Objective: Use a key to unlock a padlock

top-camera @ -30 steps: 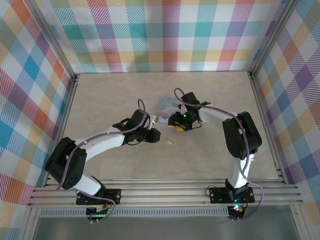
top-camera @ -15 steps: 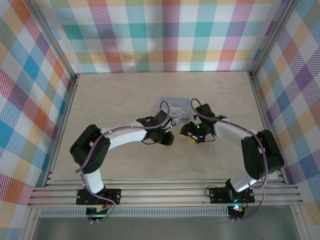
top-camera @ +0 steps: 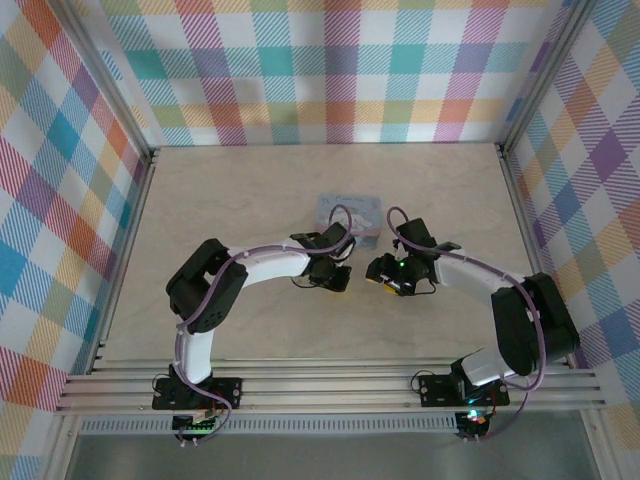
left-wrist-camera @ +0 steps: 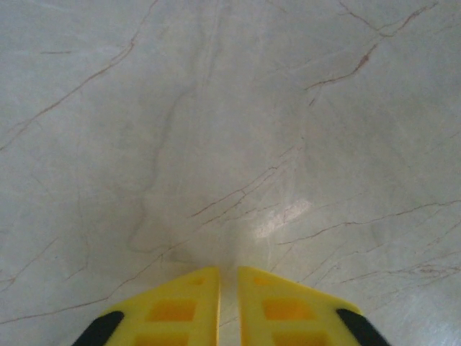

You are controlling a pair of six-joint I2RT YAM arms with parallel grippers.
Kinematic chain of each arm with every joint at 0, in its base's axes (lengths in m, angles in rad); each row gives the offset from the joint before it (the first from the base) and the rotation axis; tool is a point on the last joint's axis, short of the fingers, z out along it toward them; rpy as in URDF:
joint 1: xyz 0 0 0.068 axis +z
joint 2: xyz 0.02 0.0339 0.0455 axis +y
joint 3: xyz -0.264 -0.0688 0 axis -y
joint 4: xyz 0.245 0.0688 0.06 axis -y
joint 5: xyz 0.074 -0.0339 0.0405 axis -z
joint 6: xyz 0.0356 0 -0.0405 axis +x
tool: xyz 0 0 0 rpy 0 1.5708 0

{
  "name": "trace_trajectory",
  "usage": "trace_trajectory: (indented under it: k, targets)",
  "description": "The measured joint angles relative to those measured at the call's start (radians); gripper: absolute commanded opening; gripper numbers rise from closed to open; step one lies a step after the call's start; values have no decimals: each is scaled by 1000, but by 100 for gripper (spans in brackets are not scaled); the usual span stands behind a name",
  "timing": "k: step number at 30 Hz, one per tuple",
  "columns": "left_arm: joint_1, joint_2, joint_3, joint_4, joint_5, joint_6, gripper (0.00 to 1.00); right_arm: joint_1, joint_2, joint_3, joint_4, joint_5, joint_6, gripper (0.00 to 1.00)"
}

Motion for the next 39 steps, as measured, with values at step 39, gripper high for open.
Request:
trace_trajectory:
  k: [39]
  targets:
    - [195,-120,-109,-240,-187,-581,28,62,114,109,-4,-27,-136,51]
